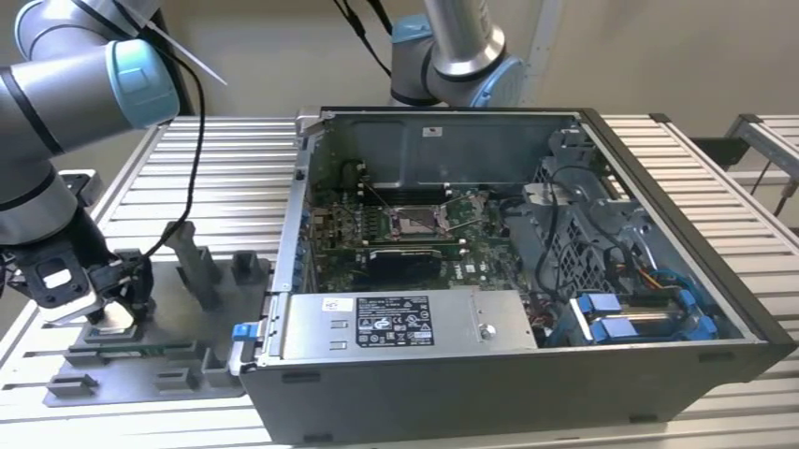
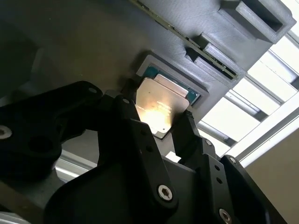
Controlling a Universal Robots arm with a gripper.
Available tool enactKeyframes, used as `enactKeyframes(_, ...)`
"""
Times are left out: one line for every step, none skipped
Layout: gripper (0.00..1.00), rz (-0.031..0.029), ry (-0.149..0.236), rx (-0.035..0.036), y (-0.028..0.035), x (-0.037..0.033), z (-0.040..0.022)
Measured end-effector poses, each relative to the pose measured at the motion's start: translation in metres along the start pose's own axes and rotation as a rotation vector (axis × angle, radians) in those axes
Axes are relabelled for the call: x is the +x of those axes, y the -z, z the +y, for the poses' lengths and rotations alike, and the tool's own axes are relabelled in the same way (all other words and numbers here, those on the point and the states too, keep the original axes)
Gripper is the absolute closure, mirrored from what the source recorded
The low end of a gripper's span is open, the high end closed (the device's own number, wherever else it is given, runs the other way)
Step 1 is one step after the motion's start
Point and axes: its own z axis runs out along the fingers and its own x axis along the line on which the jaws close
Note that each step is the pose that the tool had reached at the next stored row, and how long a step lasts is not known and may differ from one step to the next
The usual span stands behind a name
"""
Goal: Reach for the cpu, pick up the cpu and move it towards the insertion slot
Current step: 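Pick up the cpu and move it towards the insertion slot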
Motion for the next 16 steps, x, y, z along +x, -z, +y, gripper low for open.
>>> enactKeyframes(1.00,0.0000,0.000,0.0000,0.0000,0.0000,0.0000)
enactKeyframes(1.00,0.0000,0.000,0.0000,0.0000,0.0000,0.0000)
enactKeyframes(1.00,0.0000,0.000,0.0000,0.0000,0.0000,0.0000)
enactKeyframes(1.00,0.0000,0.000,0.0000,0.0000,0.0000,0.0000)
enactKeyframes(1.00,0.0000,0.000,0.0000,0.0000,0.0000,0.0000)
enactKeyframes(1.00,-0.0001,0.000,-0.0001,0.0001,0.0000,0.0000)
enactKeyframes(1.00,-0.0002,0.000,-0.0002,0.0007,0.0000,0.0000)
enactKeyframes(1.00,-0.0001,0.000,-0.0001,0.0020,0.0000,0.0000)
enactKeyframes(1.00,-0.0001,0.000,-0.0001,0.0035,0.0000,0.0001)
enactKeyframes(1.00,0.0001,0.000,0.0000,0.0053,0.0000,0.0002)
enactKeyframes(1.00,0.0000,0.000,-0.0001,0.0068,-0.0001,0.0002)
enactKeyframes(1.00,0.0001,0.000,0.0000,0.0082,0.0000,0.0003)
enactKeyframes(1.00,0.0000,0.000,-0.0001,0.0095,-0.0001,0.0003)
enactKeyframes(1.00,0.0000,0.000,-0.0001,0.0109,-0.0001,0.0004)
enactKeyframes(1.00,0.0000,0.000,-0.0001,0.0124,-0.0001,0.0005)
enactKeyframes(1.00,0.0000,0.000,-0.0001,0.0138,-0.0001,0.0005)
